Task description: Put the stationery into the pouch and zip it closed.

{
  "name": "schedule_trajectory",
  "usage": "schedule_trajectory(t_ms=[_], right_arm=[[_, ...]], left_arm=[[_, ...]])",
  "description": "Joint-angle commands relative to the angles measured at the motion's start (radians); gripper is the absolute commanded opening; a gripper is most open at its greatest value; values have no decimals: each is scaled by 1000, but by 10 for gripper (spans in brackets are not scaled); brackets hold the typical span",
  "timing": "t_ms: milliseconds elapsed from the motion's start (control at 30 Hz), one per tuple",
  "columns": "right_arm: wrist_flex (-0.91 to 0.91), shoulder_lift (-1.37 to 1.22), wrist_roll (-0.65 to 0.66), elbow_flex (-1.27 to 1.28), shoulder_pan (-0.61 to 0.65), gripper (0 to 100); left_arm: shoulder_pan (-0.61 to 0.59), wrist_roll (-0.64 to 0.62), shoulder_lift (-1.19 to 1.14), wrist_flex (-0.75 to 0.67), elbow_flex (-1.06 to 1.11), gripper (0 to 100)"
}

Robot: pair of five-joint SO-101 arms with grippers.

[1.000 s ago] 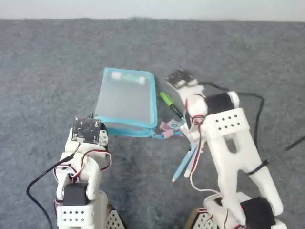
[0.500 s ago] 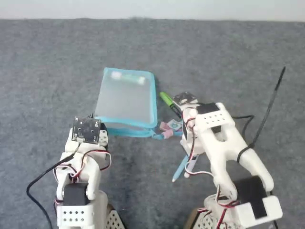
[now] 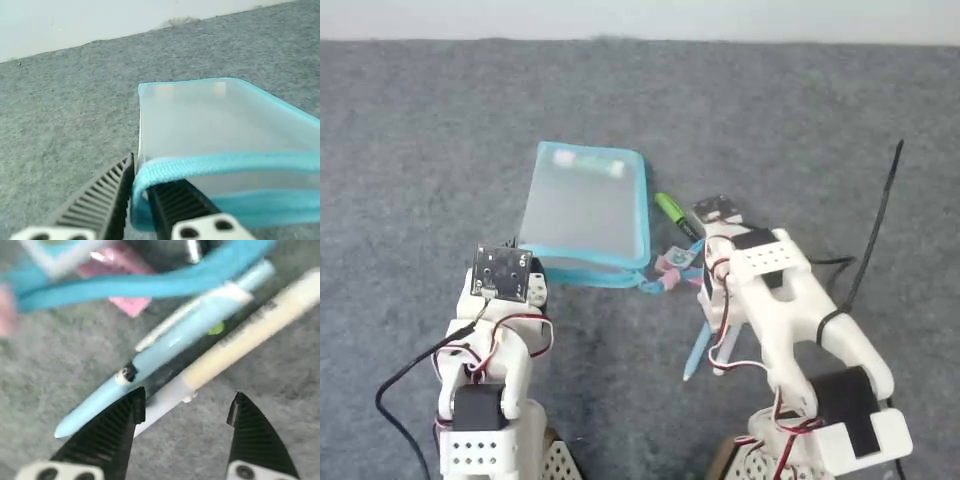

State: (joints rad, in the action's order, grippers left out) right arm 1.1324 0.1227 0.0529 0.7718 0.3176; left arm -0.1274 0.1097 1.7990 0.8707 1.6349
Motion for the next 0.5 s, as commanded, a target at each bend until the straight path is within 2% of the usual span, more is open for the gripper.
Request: schedule_trajectory(t_ms=[0, 133, 333, 467], right_arm=[[-19, 10, -58, 0, -10, 266], [-16, 8, -64, 2, -16, 251], [-21, 8, -60, 11, -18, 93], [-38, 12, -54, 5, -79, 84]], left_arm=[[-11, 5, 18, -31, -15, 12], [-11, 5, 18, -29, -15, 12], [-11, 5, 18, -28, -15, 12], [-11, 5, 18, -29, -15, 12]])
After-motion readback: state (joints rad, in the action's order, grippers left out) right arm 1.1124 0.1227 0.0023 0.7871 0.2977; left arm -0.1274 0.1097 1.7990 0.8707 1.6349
